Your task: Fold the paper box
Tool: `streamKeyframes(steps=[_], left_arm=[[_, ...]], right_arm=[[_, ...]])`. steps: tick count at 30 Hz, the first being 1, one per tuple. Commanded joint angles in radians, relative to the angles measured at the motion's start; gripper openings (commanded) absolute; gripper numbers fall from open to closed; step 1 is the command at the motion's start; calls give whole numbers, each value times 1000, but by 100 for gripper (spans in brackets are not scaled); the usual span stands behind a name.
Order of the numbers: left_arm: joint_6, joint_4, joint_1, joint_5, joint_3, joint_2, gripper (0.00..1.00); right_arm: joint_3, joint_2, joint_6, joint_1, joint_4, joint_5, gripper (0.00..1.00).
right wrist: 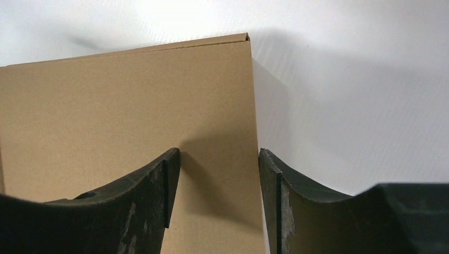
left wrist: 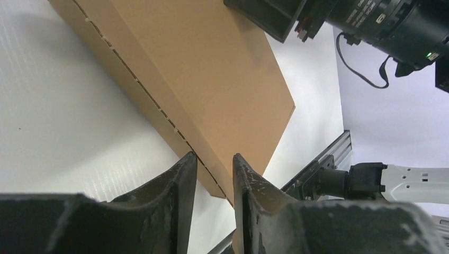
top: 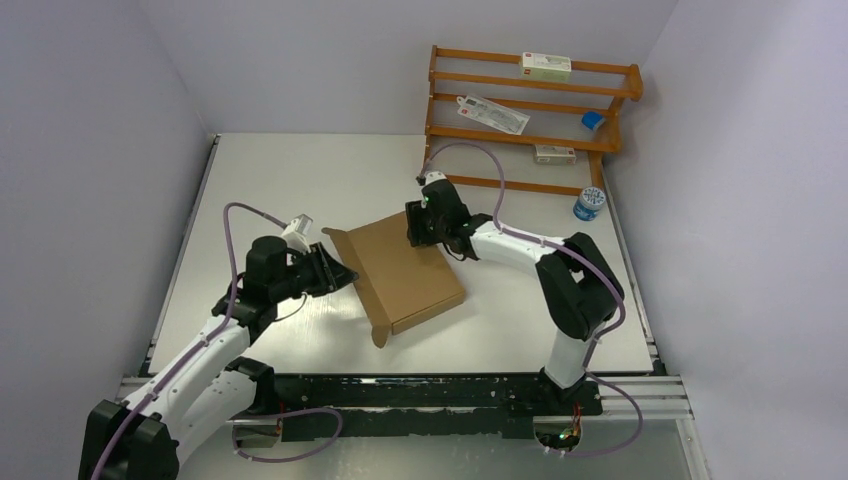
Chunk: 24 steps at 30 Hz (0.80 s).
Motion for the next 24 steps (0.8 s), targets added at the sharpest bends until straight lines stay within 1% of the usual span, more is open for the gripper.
streamKeyframes(steps=[1,3,6,8,11,13,16,18,19,21,24], left_arm=[[-37,34,-12,34,10,-6,35],[-87,123,-28,62,-35,5,34],[-121,209,-115,31,-67,27,34],[-107,206,-173,-12,-54,45,37],[-39,74,-200,-80,6,49,46],[43,-84,-199,-164,63,21,53],[130,-313,-199,-370,166,-38,62],[158,-401,-198,-497,213,-58,68],[163,-430,-197,-569,243,-56,72],[179,-447,-190,-618,283,-29,76],[206,-403,-157,-607,340,71,78]], right_arm=[[77,76,-121,5,-10,30,58],[153,130,-163,5,-17,16,58],[249,196,-203,3,-2,-9,60],[294,214,-222,3,2,-13,61],[316,184,-249,3,-10,5,64],[259,120,-266,2,-4,24,66],[120,-28,-275,4,19,58,69],[18,-132,-255,10,25,67,69],[-24,-174,-234,15,20,71,69],[-110,-279,-179,19,11,85,69],[-239,-409,-74,18,-5,119,71]])
